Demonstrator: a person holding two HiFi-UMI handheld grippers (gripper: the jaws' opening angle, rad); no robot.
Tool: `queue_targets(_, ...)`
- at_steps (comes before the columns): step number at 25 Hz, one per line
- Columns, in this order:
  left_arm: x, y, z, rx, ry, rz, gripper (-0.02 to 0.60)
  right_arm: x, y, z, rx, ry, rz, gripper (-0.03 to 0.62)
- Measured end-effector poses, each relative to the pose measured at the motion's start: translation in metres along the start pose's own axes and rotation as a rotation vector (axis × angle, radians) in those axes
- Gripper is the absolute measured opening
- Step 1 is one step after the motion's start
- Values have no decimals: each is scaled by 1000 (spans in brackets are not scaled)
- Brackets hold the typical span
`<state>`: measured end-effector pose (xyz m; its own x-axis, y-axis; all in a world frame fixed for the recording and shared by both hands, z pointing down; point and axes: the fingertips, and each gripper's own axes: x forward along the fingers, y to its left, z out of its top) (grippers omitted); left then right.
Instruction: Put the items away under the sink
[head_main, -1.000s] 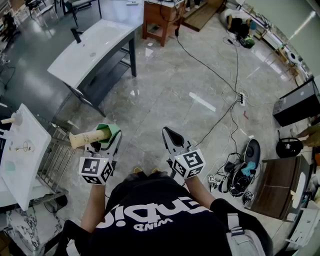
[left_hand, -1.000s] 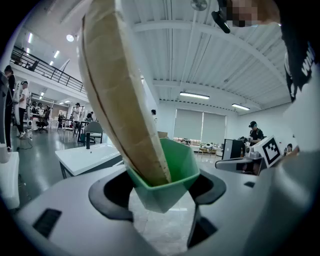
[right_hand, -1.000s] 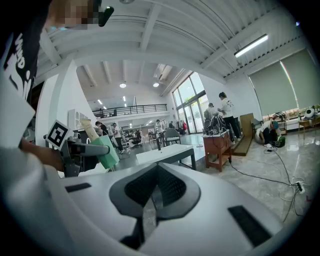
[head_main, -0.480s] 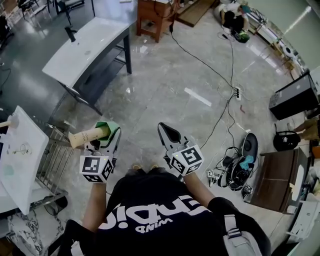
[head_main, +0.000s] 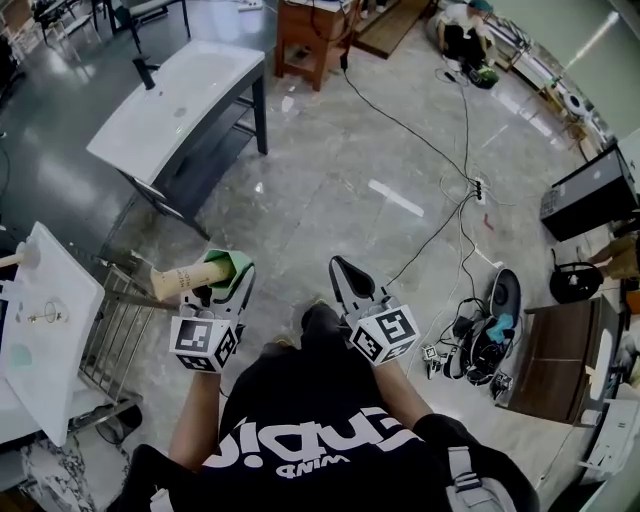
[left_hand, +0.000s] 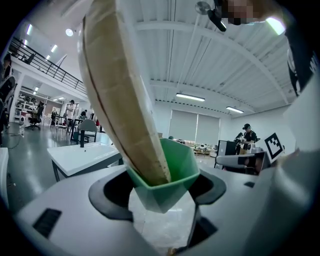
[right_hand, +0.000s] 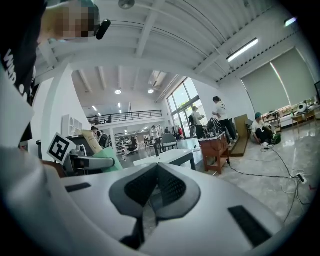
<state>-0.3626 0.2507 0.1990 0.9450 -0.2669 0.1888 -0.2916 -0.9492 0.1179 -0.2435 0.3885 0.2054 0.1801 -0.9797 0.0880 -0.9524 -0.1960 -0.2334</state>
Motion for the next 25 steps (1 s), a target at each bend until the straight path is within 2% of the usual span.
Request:
queue_targets(12,56,33,6,16,4,-13,334,66,-34,11,19,-25,-13,18)
queue_targets(19,114,58,19,18,12,13,334,121,-78,23,28,-15,12,18)
queue_targets(25,171,76,40,12,15,38,334,171,-119,48,24,1,47,18)
